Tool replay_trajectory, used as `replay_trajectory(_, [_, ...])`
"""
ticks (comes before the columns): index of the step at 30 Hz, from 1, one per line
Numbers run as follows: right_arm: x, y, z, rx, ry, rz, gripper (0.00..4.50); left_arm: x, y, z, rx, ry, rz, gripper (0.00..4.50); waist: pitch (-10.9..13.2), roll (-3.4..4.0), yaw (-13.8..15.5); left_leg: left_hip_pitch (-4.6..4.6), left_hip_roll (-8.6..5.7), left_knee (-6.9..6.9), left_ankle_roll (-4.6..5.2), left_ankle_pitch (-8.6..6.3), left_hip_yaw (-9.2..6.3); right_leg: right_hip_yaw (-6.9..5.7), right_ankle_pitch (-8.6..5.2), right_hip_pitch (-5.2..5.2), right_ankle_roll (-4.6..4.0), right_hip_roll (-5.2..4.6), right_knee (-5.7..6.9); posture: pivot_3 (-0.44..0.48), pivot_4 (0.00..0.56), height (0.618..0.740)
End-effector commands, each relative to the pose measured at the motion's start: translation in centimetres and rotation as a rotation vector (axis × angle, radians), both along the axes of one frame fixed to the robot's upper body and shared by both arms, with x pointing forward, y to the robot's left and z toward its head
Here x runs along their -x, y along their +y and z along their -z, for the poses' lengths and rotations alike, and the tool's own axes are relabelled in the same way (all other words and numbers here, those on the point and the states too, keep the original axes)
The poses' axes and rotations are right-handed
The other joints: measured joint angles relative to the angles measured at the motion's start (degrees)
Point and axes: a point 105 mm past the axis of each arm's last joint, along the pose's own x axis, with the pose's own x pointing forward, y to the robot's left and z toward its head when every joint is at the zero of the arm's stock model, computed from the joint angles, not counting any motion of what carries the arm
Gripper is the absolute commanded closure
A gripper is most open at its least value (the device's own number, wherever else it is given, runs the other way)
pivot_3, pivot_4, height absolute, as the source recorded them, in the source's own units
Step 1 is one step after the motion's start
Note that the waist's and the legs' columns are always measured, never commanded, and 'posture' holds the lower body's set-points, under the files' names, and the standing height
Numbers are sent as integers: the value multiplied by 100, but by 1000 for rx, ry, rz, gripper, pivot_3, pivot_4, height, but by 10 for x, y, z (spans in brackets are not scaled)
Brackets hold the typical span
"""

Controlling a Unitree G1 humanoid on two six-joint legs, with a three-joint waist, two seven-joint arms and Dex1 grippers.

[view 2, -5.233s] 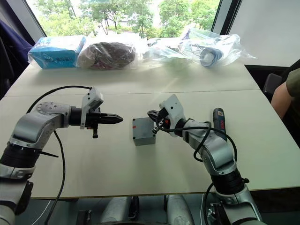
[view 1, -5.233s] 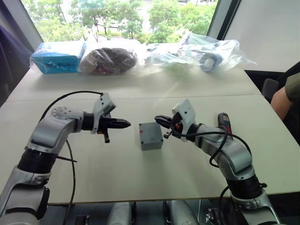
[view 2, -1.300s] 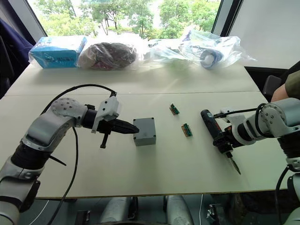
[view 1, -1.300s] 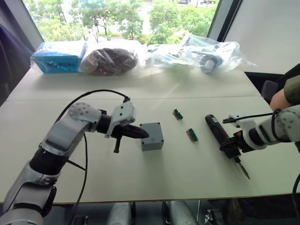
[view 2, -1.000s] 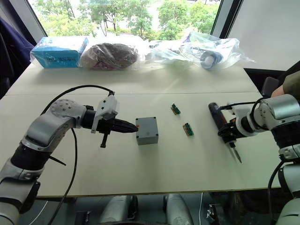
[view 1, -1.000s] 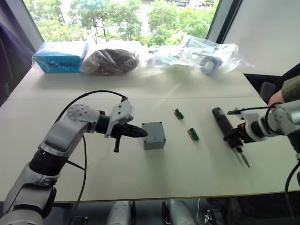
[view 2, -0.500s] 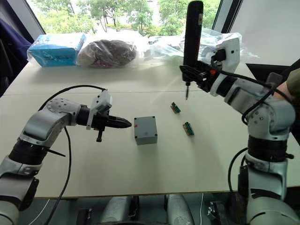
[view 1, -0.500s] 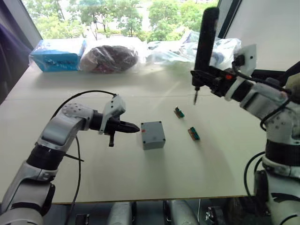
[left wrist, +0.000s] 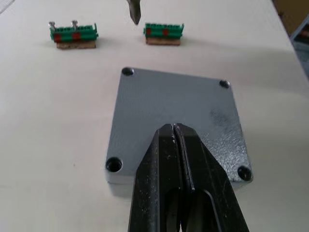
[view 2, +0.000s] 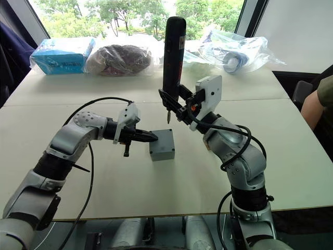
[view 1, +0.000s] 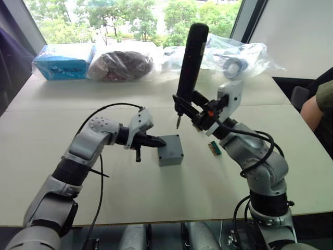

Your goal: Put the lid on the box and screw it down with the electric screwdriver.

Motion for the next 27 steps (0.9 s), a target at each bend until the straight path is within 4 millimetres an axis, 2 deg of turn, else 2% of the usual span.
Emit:
replay_trajectory(1, [9, 4, -10, 6, -90, -9, 2722, 2, -2, 5, 11, 19, 1, 4500, 0, 0, 2, 0, 0, 0, 0, 0, 0, 0, 0, 0, 0, 0, 0, 0, 150, 740])
replay_trajectory(10, [2, 3, 10, 31, -76, 35, 2722, 3, -1, 8, 12, 22, -8, 4500, 0, 0, -1, 3, 0, 0, -1, 1, 0, 0, 0, 1, 0, 0, 5, 0, 150, 740])
replay_trajectory(24, [-10, 7, 12, 16, -88, 57, 2722, 6, -2, 7, 21, 33, -11, 4500, -1, 0, -4, 8, 0, 0, -4, 2, 0, 1, 0, 2, 0, 1, 12, 0, 150, 740])
replay_trajectory(27, [-11, 6, 27, 64, -63, 60, 2722, 6, -1, 7, 16, 36, -15, 4500, -1, 0, -5, 9, 0, 0, -5, 3, 0, 1, 0, 2, 0, 0, 13, 0, 150, 740])
